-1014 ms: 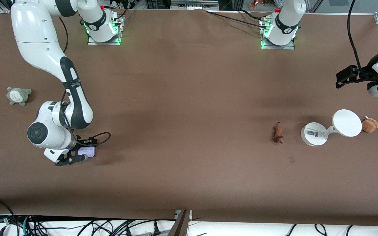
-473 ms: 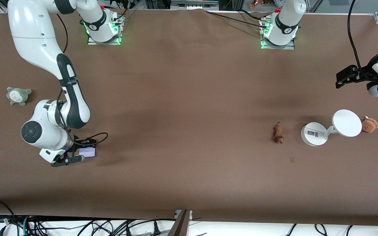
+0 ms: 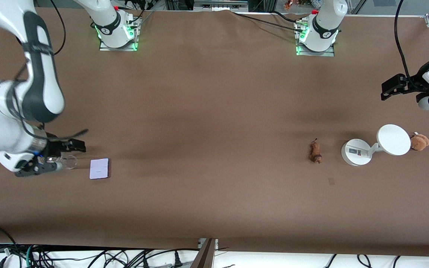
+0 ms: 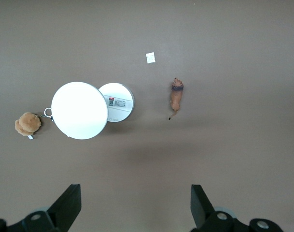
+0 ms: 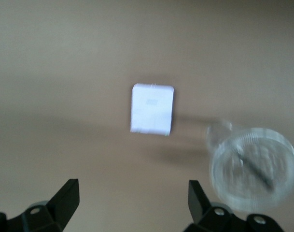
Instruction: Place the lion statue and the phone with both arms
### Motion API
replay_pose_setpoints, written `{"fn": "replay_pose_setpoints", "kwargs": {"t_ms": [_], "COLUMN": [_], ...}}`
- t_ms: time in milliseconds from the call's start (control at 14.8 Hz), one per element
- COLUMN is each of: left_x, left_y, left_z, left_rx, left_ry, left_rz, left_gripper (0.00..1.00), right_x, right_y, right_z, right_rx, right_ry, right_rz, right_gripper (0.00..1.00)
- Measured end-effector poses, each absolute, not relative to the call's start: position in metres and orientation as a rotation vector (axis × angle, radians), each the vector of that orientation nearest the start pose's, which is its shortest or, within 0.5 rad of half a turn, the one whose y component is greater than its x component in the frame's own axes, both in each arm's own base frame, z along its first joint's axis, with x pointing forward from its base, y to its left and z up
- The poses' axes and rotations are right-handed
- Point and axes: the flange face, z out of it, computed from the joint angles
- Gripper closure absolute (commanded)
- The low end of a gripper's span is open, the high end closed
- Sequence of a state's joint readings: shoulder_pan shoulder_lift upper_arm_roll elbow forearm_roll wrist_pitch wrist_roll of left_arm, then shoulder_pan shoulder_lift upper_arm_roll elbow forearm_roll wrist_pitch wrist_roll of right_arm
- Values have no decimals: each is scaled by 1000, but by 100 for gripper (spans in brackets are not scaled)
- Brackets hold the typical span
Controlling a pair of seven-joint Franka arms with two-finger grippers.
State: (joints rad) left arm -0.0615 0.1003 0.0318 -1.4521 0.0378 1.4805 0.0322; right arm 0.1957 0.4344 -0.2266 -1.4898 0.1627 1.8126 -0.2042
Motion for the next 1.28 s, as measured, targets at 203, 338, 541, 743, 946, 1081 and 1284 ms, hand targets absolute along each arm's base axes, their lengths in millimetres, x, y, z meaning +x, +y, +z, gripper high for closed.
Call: {"fn": "replay_pose_setpoints", "kwargs": {"t_ms": [203,338,541,743,946,1081,1284], "left_x": [576,576,576,576,576,576,576], "left_y": [-14,-14,-14,-14,-14,-14,-14], "left_z": [616,616,616,616,616,616,616], "left_rx": [-3097,-3098,-3099,-3099,-3099,-3099,-3099], "left_ry": [93,93,93,93,93,92,92], "left_rz": [112,112,112,112,112,112,112], "left_gripper": [0,0,0,0,0,0,0], "right_x": [646,631,605,583,564,547,537], "right_y": [17,16,2,-11,-29,-32,-27], "right_z": [489,525,571,587,579,577,576], "right_rx": [-3054,-3060,-3081,-3124,-3111,-3100,-3101], "right_ry": [-157,-138,-116,-99,-71,-70,-66], "right_rz": [267,313,330,380,354,338,334], "right_gripper": [0,0,0,0,0,0,0]}}
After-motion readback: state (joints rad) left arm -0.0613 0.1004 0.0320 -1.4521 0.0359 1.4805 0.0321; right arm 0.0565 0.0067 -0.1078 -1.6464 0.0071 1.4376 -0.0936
